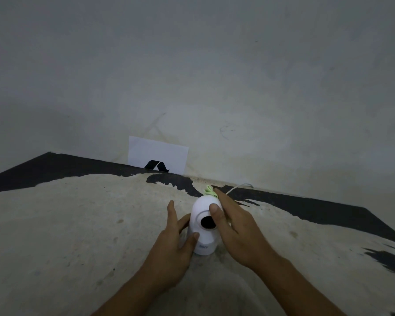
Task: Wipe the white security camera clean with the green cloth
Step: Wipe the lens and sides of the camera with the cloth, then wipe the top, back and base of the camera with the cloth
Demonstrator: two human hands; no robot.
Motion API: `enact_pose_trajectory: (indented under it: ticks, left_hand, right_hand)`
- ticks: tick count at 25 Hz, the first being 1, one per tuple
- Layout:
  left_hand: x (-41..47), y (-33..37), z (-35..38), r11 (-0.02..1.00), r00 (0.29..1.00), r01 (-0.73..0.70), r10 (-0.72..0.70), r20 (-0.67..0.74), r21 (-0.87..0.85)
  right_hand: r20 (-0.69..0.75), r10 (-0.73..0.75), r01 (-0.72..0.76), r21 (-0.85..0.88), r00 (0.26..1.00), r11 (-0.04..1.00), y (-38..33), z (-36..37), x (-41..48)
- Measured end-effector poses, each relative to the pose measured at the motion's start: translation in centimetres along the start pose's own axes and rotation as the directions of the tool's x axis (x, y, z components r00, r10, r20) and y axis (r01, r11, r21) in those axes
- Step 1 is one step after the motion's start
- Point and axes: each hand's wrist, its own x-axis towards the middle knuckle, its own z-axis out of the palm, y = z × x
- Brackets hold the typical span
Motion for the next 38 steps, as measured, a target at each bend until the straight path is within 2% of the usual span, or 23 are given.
enact_pose_trajectory:
  ticks: [2, 4, 5, 6, 7, 8, 10, 12, 13, 17, 19, 21, 23, 24, 26, 28, 29, 31, 33, 35, 37, 38]
  left_hand:
    - [0.0, 0.1, 0.0, 1.0, 1.0, -0.009, 0.009, 0.008, -0.001]
    - [-0.1, 0.3, 0.0, 1.0, 1.0, -0.009, 0.009, 0.02, 0.015]
    - [-0.1, 0.3, 0.0, 1.0, 1.0, -0.008, 0.008, 0.017, 0.026]
    - [-0.1, 0.2, 0.0, 0.999, 1.0, -0.013, 0.012, 0.015, 0.033]
    - [-0.1, 0.2, 0.0, 0.999, 1.0, -0.016, 0.015, 0.018, 0.034]
    - [-0.1, 0.1, 0.0, 1.0, 1.0, -0.013, 0.012, 0.018, 0.025]
    - [0.0, -0.1, 0.0, 1.0, 1.0, -0.004, 0.004, 0.008, 0.012]
    - [0.0, -0.1, 0.1, 1.0, 1.0, -0.008, 0.008, -0.001, 0.011]
    - [0.0, -0.1, 0.2, 1.0, 1.0, -0.009, 0.009, -0.002, 0.01]
    - [0.0, -0.1, 0.1, 1.0, 1.0, -0.016, 0.016, 0.003, 0.02]
    - [0.0, -0.1, 0.1, 1.0, 1.0, -0.009, 0.009, 0.006, 0.021]
    - [0.1, 0.0, 0.1, 1.0, 1.0, 0.009, -0.01, 0.014, 0.016]
    - [0.0, 0.0, 0.1, 1.0, 1.0, 0.013, -0.013, 0.007, 0.011]
    - [0.1, 0.0, 0.0, 1.0, 1.0, 0.016, -0.016, 0.0, -0.001]
    - [0.1, 0.0, 0.1, 1.0, 1.0, 0.018, -0.018, -0.002, -0.021]
    - [0.1, 0.2, 0.2, 0.999, 1.0, 0.023, -0.022, 0.011, -0.028]
    - [0.1, 0.3, 0.2, 0.999, 0.999, 0.031, -0.031, 0.012, -0.027]
    - [0.2, 0.0, 0.1, 0.999, 0.999, 0.034, -0.034, -0.002, -0.006]
    - [0.0, -0.6, 0.0, 0.999, 0.998, 0.051, -0.051, 0.024, -0.002]
    - [-0.1, -0.5, -0.2, 0.995, 0.997, 0.057, -0.052, 0.063, -0.081]
    - [-0.5, -0.4, -0.8, 0.996, 0.991, -0.072, 0.066, 0.12, 0.049]
    - [-0.9, -0.6, -1.1, 0.996, 0.99, -0.072, 0.066, 0.126, 0.049]
  right_hand:
    - [0.025, -0.102, 0.105, -0.151, 0.994, 0.983, -0.5, 0.0, -1.1]
    - [0.099, -0.261, 0.279, -0.407, 0.96, 0.87, -0.9, -0.2, -2.0]
    - [0.115, -0.319, 0.333, -0.494, 0.941, 0.803, -0.9, -0.3, -2.3]
    - [0.106, -0.348, 0.35, -0.521, 0.931, 0.778, -0.9, -0.3, -2.6]
    - [0.077, -0.333, 0.327, -0.485, 0.94, 0.811, -0.8, -0.1, -2.8]
    - [0.025, -0.264, 0.253, -0.382, 0.964, 0.889, -0.9, 0.2, -2.8]
    - [-0.08, -0.033, 0.027, -0.072, 0.996, 0.997, -1.3, 1.4, -2.9]
    - [-0.115, 0.167, -0.15, 0.143, 0.979, 0.978, -1.5, 2.4, -3.1]
    - [-0.104, 0.221, -0.195, 0.211, 0.97, 0.958, -1.6, 2.7, -3.2]
    - [-0.08, 0.283, -0.236, 0.366, 0.956, 0.9, -1.8, 1.9, -2.7]
    - [-0.111, 0.215, -0.177, 0.278, 0.97, 0.944, -2.2, 1.2, -1.9]
    - [-0.087, 0.034, -0.031, 0.038, 0.996, 0.999, -2.7, 0.6, -1.0]
    - [0.056, -0.174, 0.182, -0.231, 0.983, 0.956, -2.9, 0.0, -0.2]
    - [0.123, -0.224, 0.252, -0.307, 0.967, 0.918, -2.9, -0.2, 0.2]
    - [0.115, -0.237, 0.261, -0.299, 0.965, 0.918, -3.0, -0.5, 1.0]
    - [0.023, -0.154, 0.156, -0.199, 0.988, 0.968, -3.3, -0.4, 1.7]
    - [0.015, -0.118, 0.119, -0.214, 0.993, 0.97, -3.5, -0.2, 1.9]
    - [0.08, -0.125, 0.146, -0.381, 0.989, 0.913, -3.8, 0.2, 1.6]
    - [0.206, -0.193, 0.276, -0.54, 0.959, 0.795, -4.3, 0.6, 0.7]
    - [0.3, -0.269, 0.4, -0.601, 0.915, 0.692, -4.3, 0.8, -0.4]
    - [0.346, -0.299, 0.455, -0.618, 0.889, 0.641, -3.8, 0.9, -1.1]
    - [0.352, -0.315, 0.472, -0.623, 0.882, 0.625, -3.5, 0.8, -1.3]
